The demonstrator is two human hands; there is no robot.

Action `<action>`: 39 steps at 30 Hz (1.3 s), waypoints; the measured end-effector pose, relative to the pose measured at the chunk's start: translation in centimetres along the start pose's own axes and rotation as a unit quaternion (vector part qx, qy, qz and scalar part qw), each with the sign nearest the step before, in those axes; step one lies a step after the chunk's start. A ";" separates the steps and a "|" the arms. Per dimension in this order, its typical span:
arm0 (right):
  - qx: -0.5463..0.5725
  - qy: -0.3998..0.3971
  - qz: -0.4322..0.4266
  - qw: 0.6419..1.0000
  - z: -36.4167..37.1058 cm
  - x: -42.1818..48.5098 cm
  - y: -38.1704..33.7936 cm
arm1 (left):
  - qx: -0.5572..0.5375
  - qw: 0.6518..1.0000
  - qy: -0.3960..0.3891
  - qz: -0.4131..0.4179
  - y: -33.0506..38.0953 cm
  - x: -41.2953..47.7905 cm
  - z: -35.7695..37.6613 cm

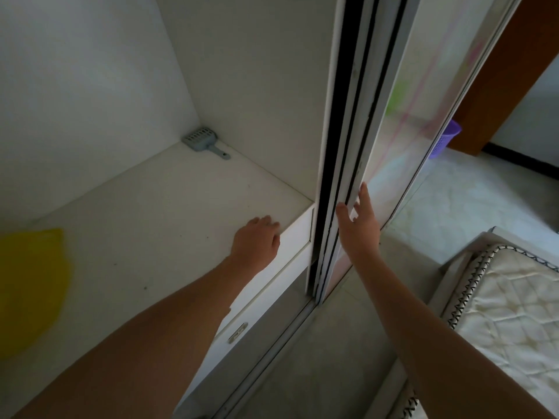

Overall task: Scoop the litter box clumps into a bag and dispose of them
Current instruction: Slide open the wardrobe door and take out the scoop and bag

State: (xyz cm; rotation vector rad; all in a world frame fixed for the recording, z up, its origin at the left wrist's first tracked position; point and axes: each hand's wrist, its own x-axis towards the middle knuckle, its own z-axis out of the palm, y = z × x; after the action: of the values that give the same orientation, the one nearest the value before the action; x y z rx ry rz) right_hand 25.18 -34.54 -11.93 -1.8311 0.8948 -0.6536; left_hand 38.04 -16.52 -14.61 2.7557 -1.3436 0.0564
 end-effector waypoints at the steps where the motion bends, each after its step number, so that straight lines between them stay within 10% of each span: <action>1: -0.013 -0.021 0.002 1.000 -0.2 -0.1 -0.2 | -0.002 1.000 -0.018 -0.010 0.3 0.0 -0.4; 10: -0.061 -0.101 0.032 0.993 -1.1 -3.4 -2.3 | 0.019 0.993 -0.114 0.005 0.6 -3.4 -1.9; 20: -0.350 -0.157 -0.126 0.915 -2.2 -7.1 -7.9 | 0.027 0.999 0.037 0.018 -2.0 -5.2 -8.8; 39: -0.416 -0.174 -0.270 0.851 7.7 -8.4 -15.7 | 0.073 0.983 0.159 -0.045 -9.8 -8.0 -13.2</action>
State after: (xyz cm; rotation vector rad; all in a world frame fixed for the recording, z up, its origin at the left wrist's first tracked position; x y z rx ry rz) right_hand 30.70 -19.51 -0.99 -2.9297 0.4079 -0.2204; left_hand 40.85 -3.09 -2.52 2.7621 -1.1728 0.5865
